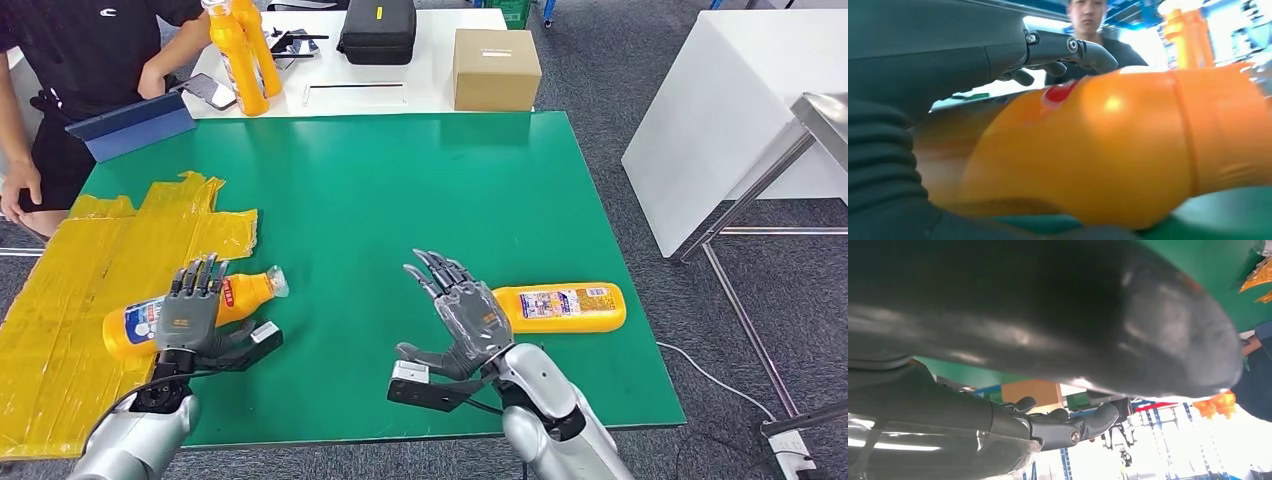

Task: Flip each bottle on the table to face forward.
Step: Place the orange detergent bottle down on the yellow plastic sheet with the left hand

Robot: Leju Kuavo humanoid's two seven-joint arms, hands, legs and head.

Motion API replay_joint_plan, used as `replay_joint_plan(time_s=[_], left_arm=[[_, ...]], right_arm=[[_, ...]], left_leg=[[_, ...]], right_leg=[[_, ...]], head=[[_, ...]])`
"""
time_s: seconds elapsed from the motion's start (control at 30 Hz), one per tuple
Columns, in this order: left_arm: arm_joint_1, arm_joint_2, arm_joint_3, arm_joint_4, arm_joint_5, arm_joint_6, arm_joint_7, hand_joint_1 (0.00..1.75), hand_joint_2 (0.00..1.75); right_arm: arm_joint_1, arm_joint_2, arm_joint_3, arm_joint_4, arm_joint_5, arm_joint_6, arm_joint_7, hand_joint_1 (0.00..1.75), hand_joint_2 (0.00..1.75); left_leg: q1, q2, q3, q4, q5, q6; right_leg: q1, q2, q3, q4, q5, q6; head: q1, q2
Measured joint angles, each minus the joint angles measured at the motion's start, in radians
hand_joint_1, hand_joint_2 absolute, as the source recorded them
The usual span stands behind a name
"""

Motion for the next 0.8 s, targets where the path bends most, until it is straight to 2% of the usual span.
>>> replay_joint_plan(time_s=[0.07,0.17,0.2,0.23,0.3,0.33,0.4,0.47,0.53,0.57,0.63,0.77,0.8], left_arm=[[0.023,-0.015,0.050,-0.046,0.084,0.001,-0.135,0.00,0.00],[0.043,-0.070,0.213,-0.108,0.343,0.002,-0.506,0.00,0.00],[0.044,-0.089,0.272,-0.116,0.418,0.002,-0.609,0.00,0.00],[0.045,-0.106,0.323,-0.121,0.476,0.000,-0.677,0.00,0.00],[0.048,-0.128,0.395,-0.136,0.576,-0.035,-0.733,0.00,0.00],[0.053,-0.138,0.420,-0.149,0.650,-0.083,-0.742,0.00,0.00],[0.070,-0.159,0.464,-0.203,0.899,-0.274,-0.752,0.00,0.00],[0.105,-0.182,0.496,-0.299,1.192,-0.540,-0.750,0.00,0.00],[0.152,-0.205,0.512,-0.421,1.390,-0.740,-0.742,0.00,0.00],[0.175,-0.217,0.515,-0.480,1.443,-0.791,-0.739,0.00,0.00],[0.213,-0.235,0.518,-0.575,1.491,-0.828,-0.731,0.00,0.00],[0.262,-0.257,0.517,-0.696,1.536,-0.848,-0.725,0.00,0.00],[0.274,-0.260,0.516,-0.720,1.545,-0.851,-0.726,0.00,0.00]], right_arm=[[-0.002,0.003,-0.002,0.004,0.007,-0.003,0.002,0.00,0.00],[-0.003,0.007,-0.012,0.006,0.027,-0.014,0.012,0.00,0.00],[-0.003,0.008,-0.017,0.006,0.033,-0.018,0.016,0.00,0.00],[-0.003,0.009,-0.022,0.006,0.037,-0.020,0.018,0.00,0.00],[-0.003,0.012,-0.030,0.006,0.042,-0.020,0.021,0.00,0.00],[-0.004,0.014,-0.034,0.006,0.044,-0.020,0.024,0.00,0.00],[-0.011,0.021,-0.046,0.007,0.049,-0.014,0.033,0.00,0.00],[-0.018,0.032,-0.067,0.007,0.060,0.000,0.046,0.00,0.00],[-0.015,0.044,-0.096,0.001,0.083,0.017,0.060,0.00,0.00],[-0.009,0.051,-0.112,-0.007,0.096,0.023,0.065,0.00,0.00],[0.006,0.064,-0.138,-0.024,0.116,0.030,0.069,0.00,0.00],[0.034,0.085,-0.175,-0.058,0.140,0.037,0.070,0.00,1.75],[0.043,0.090,-0.184,-0.068,0.148,0.038,0.070,0.00,1.75]], left_leg=[[0.000,0.000,0.000,0.000,0.000,0.000],[0.000,0.000,0.000,0.000,0.000,0.000],[0.000,0.000,0.000,0.000,0.000,0.000],[-0.001,0.001,0.000,0.000,0.000,0.000],[-0.001,0.001,0.000,0.000,0.000,0.000],[-0.001,0.001,0.000,0.000,0.000,0.000],[0.000,0.001,0.000,0.000,0.000,0.000],[0.000,0.002,0.001,0.000,0.000,0.000],[0.000,0.001,0.001,0.000,0.000,0.000],[0.000,0.001,0.001,0.000,0.000,0.000],[0.000,0.001,0.000,0.000,0.000,0.000],[0.000,0.001,0.000,0.000,0.000,0.000],[0.000,0.001,0.000,0.000,0.000,0.000]], right_leg=[[0.000,0.000,0.000,0.000,0.000,0.000],[0.000,0.000,0.000,0.000,0.000,0.000],[0.000,0.000,0.000,0.000,0.000,0.000],[0.000,0.000,0.000,0.000,0.000,0.000],[0.000,0.001,0.000,0.000,0.000,0.000],[0.000,0.001,0.000,0.000,0.000,0.000],[0.000,0.001,0.000,0.000,0.000,0.000],[0.000,0.001,0.000,0.000,0.000,0.000],[0.000,0.001,0.000,0.000,0.000,0.000],[0.000,0.001,0.000,0.000,0.000,0.000],[0.000,0.001,0.000,0.000,0.000,0.000],[0.000,0.001,-0.001,0.000,0.000,0.000],[0.000,0.001,-0.001,0.000,0.000,0.000]], head=[[0.000,0.000],[0.000,0.000],[0.000,0.000],[0.000,0.000],[0.000,0.000],[0.000,0.000],[0.000,0.000],[0.000,0.000],[0.000,0.000],[0.000,0.000],[0.000,0.000],[0.000,0.000],[0.000,0.000]])
